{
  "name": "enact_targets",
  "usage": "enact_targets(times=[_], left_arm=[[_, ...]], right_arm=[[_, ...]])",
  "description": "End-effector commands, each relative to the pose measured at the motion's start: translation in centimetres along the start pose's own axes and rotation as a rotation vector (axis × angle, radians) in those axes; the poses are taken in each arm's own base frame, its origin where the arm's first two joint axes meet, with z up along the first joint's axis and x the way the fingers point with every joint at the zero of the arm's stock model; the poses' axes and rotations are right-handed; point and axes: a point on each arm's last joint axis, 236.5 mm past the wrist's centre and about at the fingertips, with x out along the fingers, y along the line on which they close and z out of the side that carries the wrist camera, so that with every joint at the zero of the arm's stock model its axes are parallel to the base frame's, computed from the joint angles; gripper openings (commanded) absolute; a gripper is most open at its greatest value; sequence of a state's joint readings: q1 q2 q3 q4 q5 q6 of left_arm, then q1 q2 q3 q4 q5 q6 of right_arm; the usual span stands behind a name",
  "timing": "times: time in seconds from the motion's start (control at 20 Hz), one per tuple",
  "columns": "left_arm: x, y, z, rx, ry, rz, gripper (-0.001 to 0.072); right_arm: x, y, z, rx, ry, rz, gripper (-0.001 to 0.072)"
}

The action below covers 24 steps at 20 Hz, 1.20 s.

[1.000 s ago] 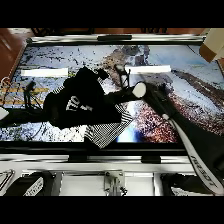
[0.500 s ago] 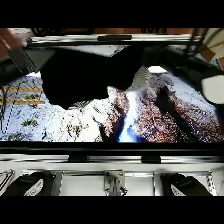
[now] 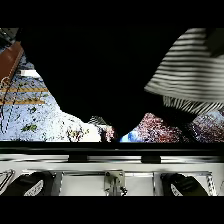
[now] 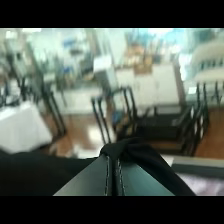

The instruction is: Fold the shirts.

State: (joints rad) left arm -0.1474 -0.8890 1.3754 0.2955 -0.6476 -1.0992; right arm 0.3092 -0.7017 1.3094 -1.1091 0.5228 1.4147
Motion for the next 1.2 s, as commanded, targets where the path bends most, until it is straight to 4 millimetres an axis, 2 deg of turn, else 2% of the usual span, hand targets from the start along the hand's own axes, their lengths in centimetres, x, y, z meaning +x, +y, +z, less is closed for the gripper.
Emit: enact_targets(times=[0.0, 0.1, 0.15, 0.25, 0.3, 0.35, 0.4, 0.45, 0.5, 0.6, 0.65, 0.7, 0.75, 0.85, 0.95, 1.0, 1.05, 1.15], left_arm=[[-2.5, 4.8, -1.9, 0.035, 0.163, 0.117, 0.0051], [-6.1, 11.6, -5.0, 0.017, 0.344, 0.346, 0.005], [-8.3, 14.8, -6.6, 0.001, 0.421, 0.463, 0.005], [-12.8, 20.0, -9.6, -0.013, 0.552, 0.643, 0.005], [-14.6, 21.9, -11.2, -0.044, 0.595, 0.7, 0.005], [-15.7, 23.2, -12.6, -0.086, 0.615, 0.729, 0.0051], [-16.6, 24.3, -14.1, -0.133, 0.633, 0.749, 0.0051], [-17.2, 25.1, -15.4, -0.164, 0.646, 0.762, 0.0051], [-17.7, 25.8, -16.7, -0.188, 0.66, 0.771, 0.0051], [-18.4, 26.4, -18.4, -0.222, 0.68, 0.781, 0.0051], [-18.5, 26.5, -18.8, -0.223, 0.689, 0.779, 0.0051], [-18.5, 26.5, -18.8, -0.214, 0.694, 0.775, 0.0051], [-18.5, 26.5, -18.8, -0.209, 0.693, 0.774, 0.0051], [-18.5, 26.4, -18.8, -0.211, 0.697, 0.772, 0.0051], [-18.5, 26.4, -18.8, -0.211, 0.696, 0.773, 0.0051], [-18.5, 26.4, -18.8, -0.212, 0.696, 0.772, 0.0051], [-18.5, 26.4, -18.8, -0.212, 0.697, 0.772, 0.0051], [-18.5, 26.4, -18.8, -0.212, 0.696, 0.772, 0.0051]], right_arm=[[-1.4, 3.1, -14.8, 0.04, 0.592, 0.132, 0.0068], [-2.8, 7.4, -25.6, 0.071, 0.937, 0.279, 0.0068], [-3.2, 9.7, -30.1, 0.061, 1.033, 0.339, 0.0068], [-3.0, 13.8, -38.6, 0.035, 1.132, 0.394, 0.0069], [-2.8, 15.2, -41.9, 0.051, 1.162, 0.389, 0.0083], [-2.8, 16.3, -44.6, 0.066, 1.202, 0.386, 0.0232], [-2.7, 17.1, -46.7, 0.096, 1.234, 0.383, 0.0553], [-2.5, 17.5, -47.6, 0.138, 1.257, 0.376, 0.0586], [-2.0, 17.3, -47.4, 0.173, 1.254, 0.364, 0.0586], [-0.4, 15.4, -44.6, 0.182, 1.2, 0.34, 0.0586], [0.6, 13.4, -42.4, 0.172, 1.156, 0.308, 0.0586], [1.5, 10.8, -40.3, 0.153, 1.107, 0.262, 0.0586], [2.5, 7.4, -38.4, 0.143, 1.052, 0.18, 0.0665], [3.6, -2.0, -35.8, 0.17, 0.984, -0.067, 0.0688], [3.2, -9.6, -36.0, 0.251, 0.984, -0.24, 0.0687], [2.9, -11.7, -37.0, 0.313, 1.005, -0.281, 0.0687], [2.9, -12.4, -38.5, 0.381, 1.036, -0.276, 0.0687], [3.3, -11.5, -42.2, 0.451, 1.111, -0.206, 0.0687]])
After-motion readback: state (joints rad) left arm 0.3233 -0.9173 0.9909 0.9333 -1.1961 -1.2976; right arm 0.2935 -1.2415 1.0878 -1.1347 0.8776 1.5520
